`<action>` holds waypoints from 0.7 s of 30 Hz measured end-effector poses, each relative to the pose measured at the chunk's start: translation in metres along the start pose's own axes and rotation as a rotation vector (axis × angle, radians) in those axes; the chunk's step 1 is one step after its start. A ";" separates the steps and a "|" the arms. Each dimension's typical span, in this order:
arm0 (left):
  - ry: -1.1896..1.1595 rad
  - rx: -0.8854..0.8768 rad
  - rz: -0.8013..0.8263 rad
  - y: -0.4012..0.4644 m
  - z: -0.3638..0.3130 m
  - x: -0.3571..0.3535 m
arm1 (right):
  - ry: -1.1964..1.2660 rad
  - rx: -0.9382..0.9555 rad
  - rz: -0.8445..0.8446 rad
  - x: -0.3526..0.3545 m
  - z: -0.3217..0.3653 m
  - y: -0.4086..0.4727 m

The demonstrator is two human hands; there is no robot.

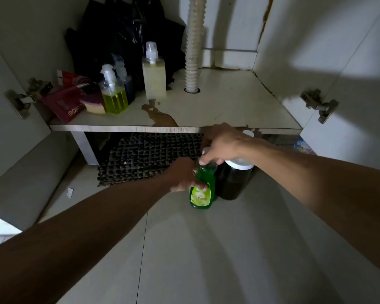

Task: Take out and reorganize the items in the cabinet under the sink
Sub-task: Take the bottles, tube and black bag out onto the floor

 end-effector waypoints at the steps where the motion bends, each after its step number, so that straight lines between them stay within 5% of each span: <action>1: -0.011 0.008 -0.015 0.002 0.000 0.000 | -0.010 0.004 -0.008 -0.001 -0.001 0.003; 13: -0.038 0.060 -0.071 0.024 0.003 0.004 | -0.122 0.029 -0.043 -0.005 -0.008 0.030; 21: 0.164 0.059 -0.101 0.001 0.002 0.043 | -0.284 0.042 0.047 -0.007 0.002 0.020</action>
Point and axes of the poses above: each hand's wrist, its own y-axis towards the middle knuckle, its own x-axis out of the back of the hand, z = x × y, the point moved 2 cm from there along y, towards the middle knuckle, and after that the axes turned 9 degrees about x, right-handed, at the moved point
